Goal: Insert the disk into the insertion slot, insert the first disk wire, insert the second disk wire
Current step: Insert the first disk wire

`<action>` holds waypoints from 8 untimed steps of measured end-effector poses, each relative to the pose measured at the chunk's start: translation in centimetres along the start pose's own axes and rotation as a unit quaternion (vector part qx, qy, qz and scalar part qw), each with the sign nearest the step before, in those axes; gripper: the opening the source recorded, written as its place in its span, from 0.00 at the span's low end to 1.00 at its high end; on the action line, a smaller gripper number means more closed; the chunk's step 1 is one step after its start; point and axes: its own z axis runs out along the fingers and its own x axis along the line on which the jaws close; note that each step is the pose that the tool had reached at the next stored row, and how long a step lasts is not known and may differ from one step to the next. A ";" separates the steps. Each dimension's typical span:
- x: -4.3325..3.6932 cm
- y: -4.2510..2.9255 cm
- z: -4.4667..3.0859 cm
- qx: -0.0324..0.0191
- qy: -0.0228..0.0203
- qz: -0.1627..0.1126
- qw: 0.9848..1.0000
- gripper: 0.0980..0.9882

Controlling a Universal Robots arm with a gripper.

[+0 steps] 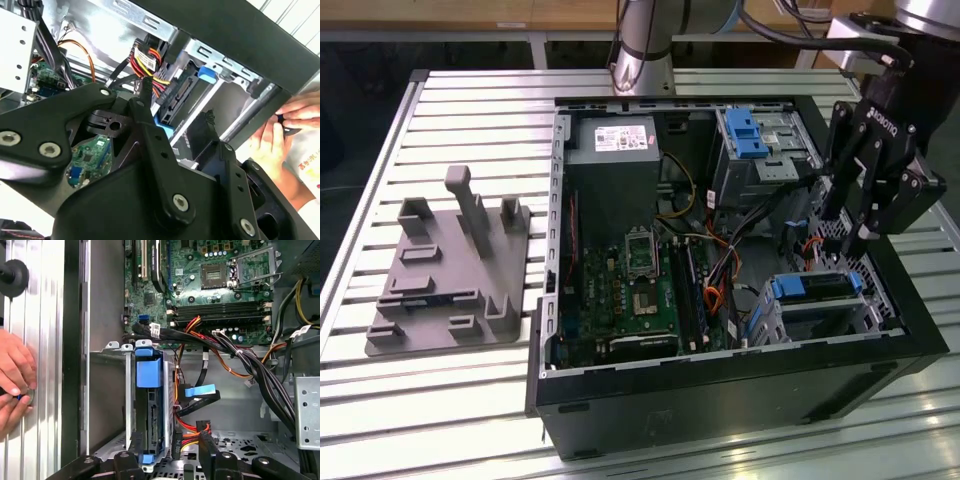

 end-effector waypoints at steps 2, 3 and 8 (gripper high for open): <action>-0.27 -0.02 0.28 0.000 0.002 -0.002 1.000 0.52; -0.43 -0.02 0.40 0.001 0.004 -0.002 1.000 0.50; -1.25 -0.05 0.88 0.002 0.012 -0.005 1.000 0.35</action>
